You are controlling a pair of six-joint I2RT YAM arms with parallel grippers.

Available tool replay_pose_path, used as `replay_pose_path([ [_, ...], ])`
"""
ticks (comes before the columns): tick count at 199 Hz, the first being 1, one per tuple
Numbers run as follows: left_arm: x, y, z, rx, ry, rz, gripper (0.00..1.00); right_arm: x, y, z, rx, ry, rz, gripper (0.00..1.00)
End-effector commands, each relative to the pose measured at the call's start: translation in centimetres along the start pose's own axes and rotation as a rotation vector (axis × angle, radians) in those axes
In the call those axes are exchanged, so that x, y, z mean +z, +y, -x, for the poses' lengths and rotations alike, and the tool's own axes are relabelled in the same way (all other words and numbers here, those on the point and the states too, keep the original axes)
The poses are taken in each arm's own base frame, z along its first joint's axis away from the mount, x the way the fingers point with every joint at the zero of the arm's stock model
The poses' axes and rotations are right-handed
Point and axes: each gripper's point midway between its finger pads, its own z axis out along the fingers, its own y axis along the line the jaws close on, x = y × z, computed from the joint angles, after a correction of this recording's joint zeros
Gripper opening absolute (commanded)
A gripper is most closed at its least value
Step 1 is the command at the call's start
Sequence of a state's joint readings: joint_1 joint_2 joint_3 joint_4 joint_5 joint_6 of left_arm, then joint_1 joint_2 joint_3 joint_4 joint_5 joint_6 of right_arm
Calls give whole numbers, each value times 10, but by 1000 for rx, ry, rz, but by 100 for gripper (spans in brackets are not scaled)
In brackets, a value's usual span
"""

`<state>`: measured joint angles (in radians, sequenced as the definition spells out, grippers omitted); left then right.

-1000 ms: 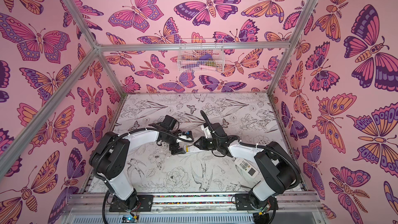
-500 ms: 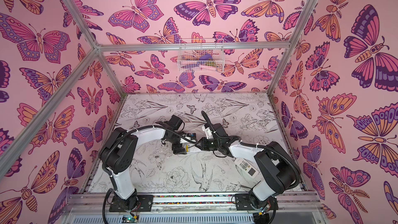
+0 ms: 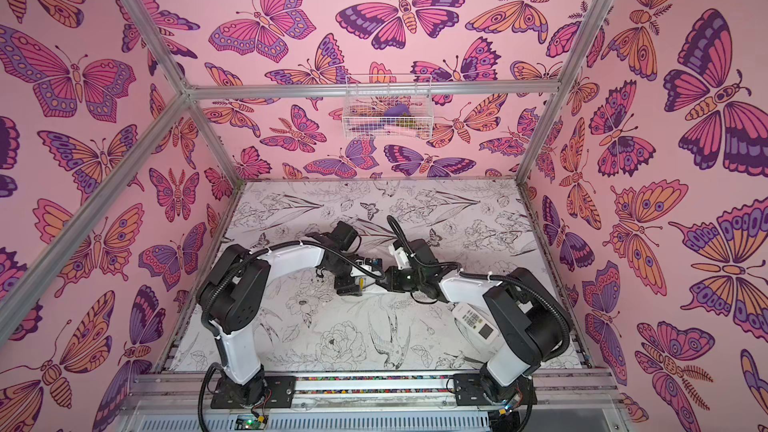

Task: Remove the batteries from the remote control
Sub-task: 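Pry the yellow battery upward with the screwdriver tip while the left gripper holds the remote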

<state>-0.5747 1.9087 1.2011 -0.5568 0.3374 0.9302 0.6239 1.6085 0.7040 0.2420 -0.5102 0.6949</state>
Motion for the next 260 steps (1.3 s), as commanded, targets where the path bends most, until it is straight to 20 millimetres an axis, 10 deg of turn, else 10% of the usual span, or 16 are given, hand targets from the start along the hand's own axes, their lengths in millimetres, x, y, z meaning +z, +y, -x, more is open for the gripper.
replay_pose_path([
  [1,16,-34,-21,-22,87,-154,77,3,-8,-4,2,11,-16,0],
  [194,14,-48,-21,-48,99,-197,53,4,-25,4,92,-39,70,0],
  [260,13,-52,-22,-80,100,-199,53,-5,-29,-5,33,9,-224,0],
])
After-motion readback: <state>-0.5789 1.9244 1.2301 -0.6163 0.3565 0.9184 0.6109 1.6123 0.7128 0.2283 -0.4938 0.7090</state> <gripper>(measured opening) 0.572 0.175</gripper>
